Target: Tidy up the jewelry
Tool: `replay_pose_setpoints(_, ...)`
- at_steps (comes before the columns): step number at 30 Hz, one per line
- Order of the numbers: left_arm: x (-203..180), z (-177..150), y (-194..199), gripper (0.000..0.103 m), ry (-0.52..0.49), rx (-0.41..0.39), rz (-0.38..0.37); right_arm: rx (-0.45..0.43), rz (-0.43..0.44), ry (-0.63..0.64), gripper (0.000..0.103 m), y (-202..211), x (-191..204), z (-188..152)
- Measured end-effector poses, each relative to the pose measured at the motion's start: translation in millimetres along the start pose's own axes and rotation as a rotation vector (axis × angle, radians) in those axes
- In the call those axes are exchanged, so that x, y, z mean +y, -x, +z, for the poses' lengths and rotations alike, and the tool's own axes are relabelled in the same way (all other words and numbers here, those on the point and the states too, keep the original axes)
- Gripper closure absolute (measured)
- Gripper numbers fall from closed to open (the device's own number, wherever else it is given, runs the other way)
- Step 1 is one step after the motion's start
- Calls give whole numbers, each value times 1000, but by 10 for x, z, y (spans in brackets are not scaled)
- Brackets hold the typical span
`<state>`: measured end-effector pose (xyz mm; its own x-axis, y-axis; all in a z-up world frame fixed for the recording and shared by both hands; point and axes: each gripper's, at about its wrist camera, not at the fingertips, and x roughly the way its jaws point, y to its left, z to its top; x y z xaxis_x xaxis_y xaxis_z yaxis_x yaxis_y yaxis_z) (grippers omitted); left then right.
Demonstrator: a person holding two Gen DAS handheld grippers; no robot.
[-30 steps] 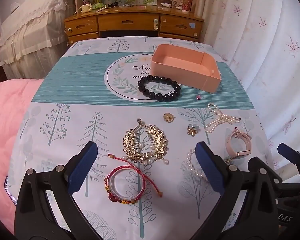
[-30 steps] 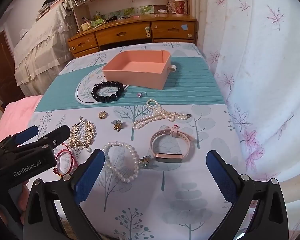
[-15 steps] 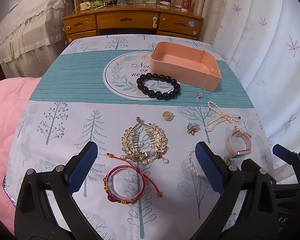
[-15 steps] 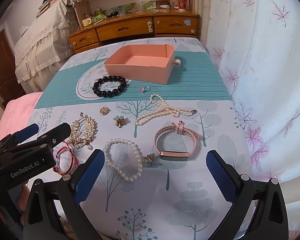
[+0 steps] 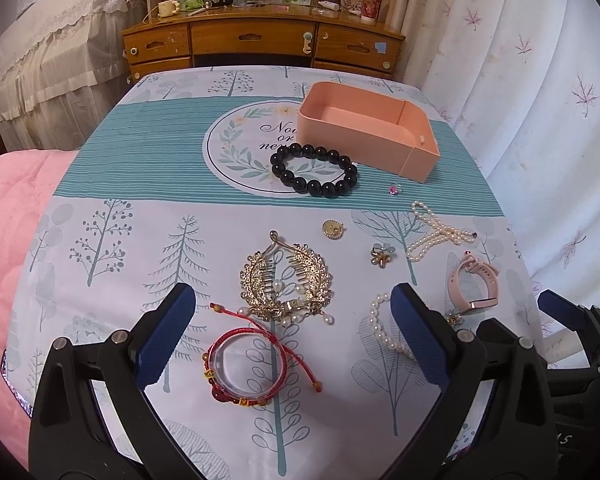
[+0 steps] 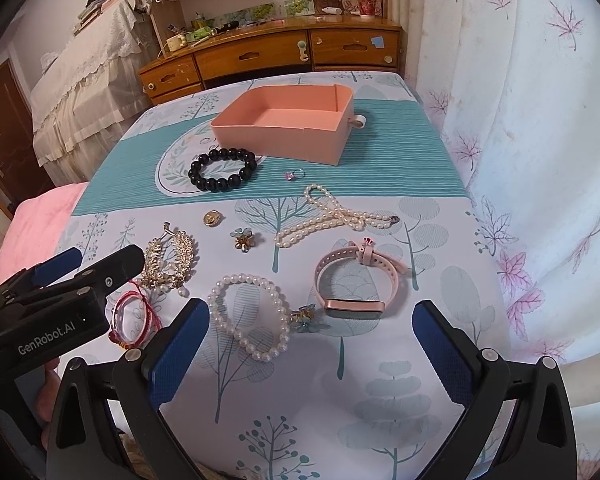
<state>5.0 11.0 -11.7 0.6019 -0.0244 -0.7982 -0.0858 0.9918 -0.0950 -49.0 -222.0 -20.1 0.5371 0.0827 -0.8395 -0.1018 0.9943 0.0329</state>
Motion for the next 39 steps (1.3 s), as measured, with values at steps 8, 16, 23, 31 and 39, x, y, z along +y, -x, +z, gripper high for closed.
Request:
replay_pose_setpoints(8,7,2,12,5,-11,15,-10,-13,9,5,0,60,16,-12)
replay_pose_setpoints(16,28,25,32,5,-22,21,-7,24,41,27,0,69,24,37)
replay_pose_setpoints(23,89,44,53,5,-15,12,-6,19,52,46,1,127,31,105)
replay_pose_setpoints(31,168,65,13,5,4,38,-30,29,73,36,1,112,13,122)
replay_pose_setpoints(39,239,104,-7,5,10,48,-16,7,44,-9,1,154,-118,198)
